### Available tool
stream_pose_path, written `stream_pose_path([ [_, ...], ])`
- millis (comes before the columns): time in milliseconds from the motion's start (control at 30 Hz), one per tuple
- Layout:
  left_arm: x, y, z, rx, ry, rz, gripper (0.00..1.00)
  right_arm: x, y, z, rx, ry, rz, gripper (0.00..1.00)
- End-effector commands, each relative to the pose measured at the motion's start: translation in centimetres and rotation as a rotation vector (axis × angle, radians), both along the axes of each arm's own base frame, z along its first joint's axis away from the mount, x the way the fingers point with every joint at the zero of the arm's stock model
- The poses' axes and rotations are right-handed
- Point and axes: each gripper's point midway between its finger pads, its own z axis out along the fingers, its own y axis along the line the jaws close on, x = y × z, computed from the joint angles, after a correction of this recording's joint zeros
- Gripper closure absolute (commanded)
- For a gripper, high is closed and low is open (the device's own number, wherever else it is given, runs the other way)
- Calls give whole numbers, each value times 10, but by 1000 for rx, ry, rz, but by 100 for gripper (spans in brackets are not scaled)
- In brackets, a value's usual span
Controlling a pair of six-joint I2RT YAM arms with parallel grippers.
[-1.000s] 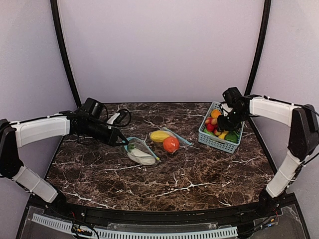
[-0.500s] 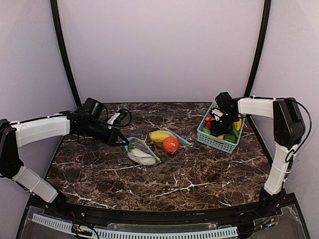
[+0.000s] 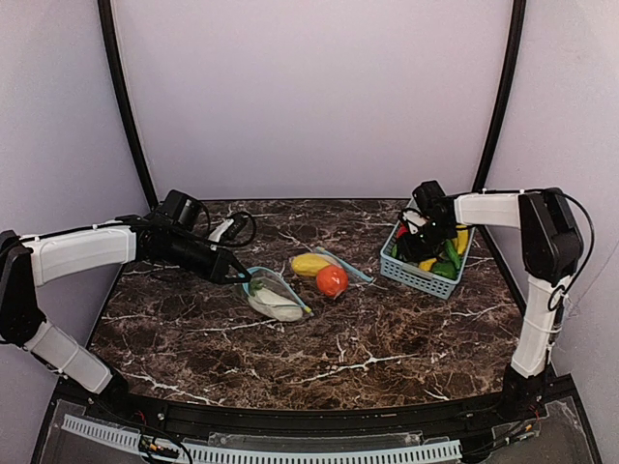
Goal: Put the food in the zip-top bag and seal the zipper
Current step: Pick up the fake vegetable from the bin.
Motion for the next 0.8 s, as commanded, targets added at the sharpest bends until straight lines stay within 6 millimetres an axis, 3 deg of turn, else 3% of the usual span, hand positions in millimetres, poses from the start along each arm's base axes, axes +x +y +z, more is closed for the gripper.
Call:
stream_pose_path([
  [0, -3, -1, 0, -12, 9, -13, 99, -8, 4, -28, -19, 57, 17, 41],
  [200, -3, -1, 1, -14, 8, -13, 99, -10, 2, -31, -21, 70, -8, 38],
  [333, -3, -1, 2, -16, 4, -14, 99, -12, 1, -25, -17, 55, -18, 50],
  [467, -3, 0, 2, -12, 1, -10, 99, -13, 4, 7, 29, 1, -18, 60],
  [600, -2, 1, 4, -5, -12, -1, 99, -17, 5, 51, 66, -77, -13, 62],
  [767, -2, 2, 6, -4, -18, 2, 99, -29, 4, 85, 98, -116, -3, 62],
])
